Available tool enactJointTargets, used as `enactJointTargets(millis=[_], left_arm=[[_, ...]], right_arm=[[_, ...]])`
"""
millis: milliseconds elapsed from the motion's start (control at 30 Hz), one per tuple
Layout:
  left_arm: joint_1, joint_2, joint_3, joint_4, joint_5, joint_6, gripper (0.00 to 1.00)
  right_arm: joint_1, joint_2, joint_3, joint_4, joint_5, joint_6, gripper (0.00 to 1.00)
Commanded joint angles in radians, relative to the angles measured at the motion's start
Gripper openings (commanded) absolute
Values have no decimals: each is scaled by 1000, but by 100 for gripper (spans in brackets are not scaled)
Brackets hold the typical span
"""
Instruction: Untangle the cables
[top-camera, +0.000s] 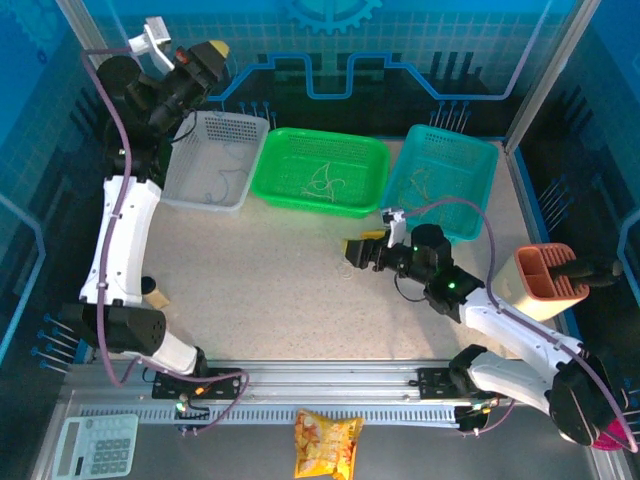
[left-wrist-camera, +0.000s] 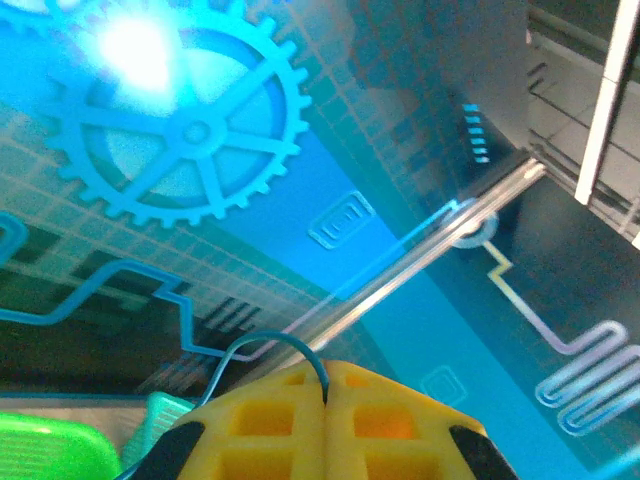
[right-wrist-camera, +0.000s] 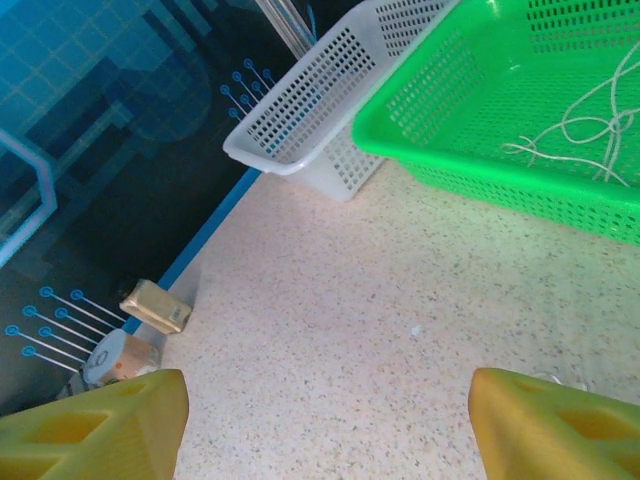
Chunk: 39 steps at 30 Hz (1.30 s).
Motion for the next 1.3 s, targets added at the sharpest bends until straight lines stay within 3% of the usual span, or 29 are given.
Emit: enactJointTargets(millis=[0,267,700,1033,1167,1233,1267], left_arm=[[40,16,79,-54,-54,107,0],[120,99,80,-88,-101,157,0],[164,157,53,-108,-96,185,0],[182,181,-127,-114,-99,242,0],[182,218,-184,-138,-99,269,13],[182,245,-185,-172,-97,286,26],[182,257,-180,-192,-98,294,38]], right_arm=[[4,-44,-12,-91,45,-28,75],[2,-157,-35,-197,83,-49,75],[-7,-250,-56,-292,122,-57,76],[-8,-241,-46,-300,118,-60,76],[-9,-241,-40,-317,125,-63,76],[-9,-241,-37,-329,133,-63,76],[-9,-241,-33,-336,139,-63,76]])
